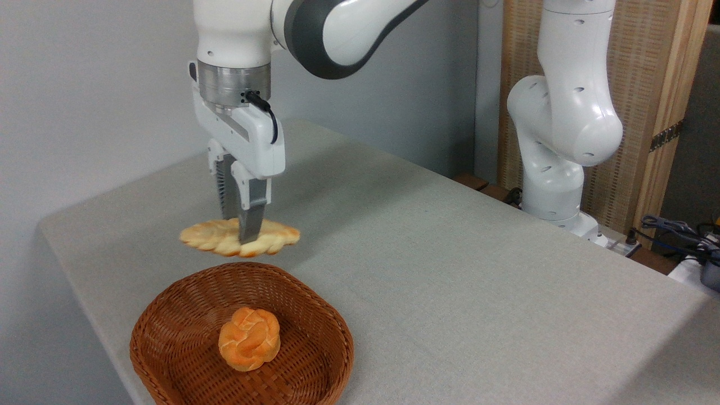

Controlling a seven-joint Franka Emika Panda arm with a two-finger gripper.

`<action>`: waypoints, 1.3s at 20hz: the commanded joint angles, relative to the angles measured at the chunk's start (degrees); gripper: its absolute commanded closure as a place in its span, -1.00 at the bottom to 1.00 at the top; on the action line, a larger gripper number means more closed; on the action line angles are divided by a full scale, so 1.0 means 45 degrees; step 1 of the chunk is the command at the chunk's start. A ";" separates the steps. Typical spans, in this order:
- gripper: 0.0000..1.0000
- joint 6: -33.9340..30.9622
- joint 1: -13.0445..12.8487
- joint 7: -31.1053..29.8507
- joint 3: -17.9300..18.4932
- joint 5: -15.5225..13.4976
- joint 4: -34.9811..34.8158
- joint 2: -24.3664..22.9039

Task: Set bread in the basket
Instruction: 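Lift the braided bread and carry it over the wicker basket, then lower the bread into the basket beside the bun and open the gripper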

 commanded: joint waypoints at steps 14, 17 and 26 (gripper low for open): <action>-1.00 0.3165 -0.0070 0.0127 0.1031 -0.0199 0.0134 0.1029; -1.00 0.3184 -0.0070 0.0089 0.1051 -0.0199 0.0134 0.1009; -1.00 0.0924 -0.0070 -0.0029 0.1031 -0.0121 0.0211 0.0190</action>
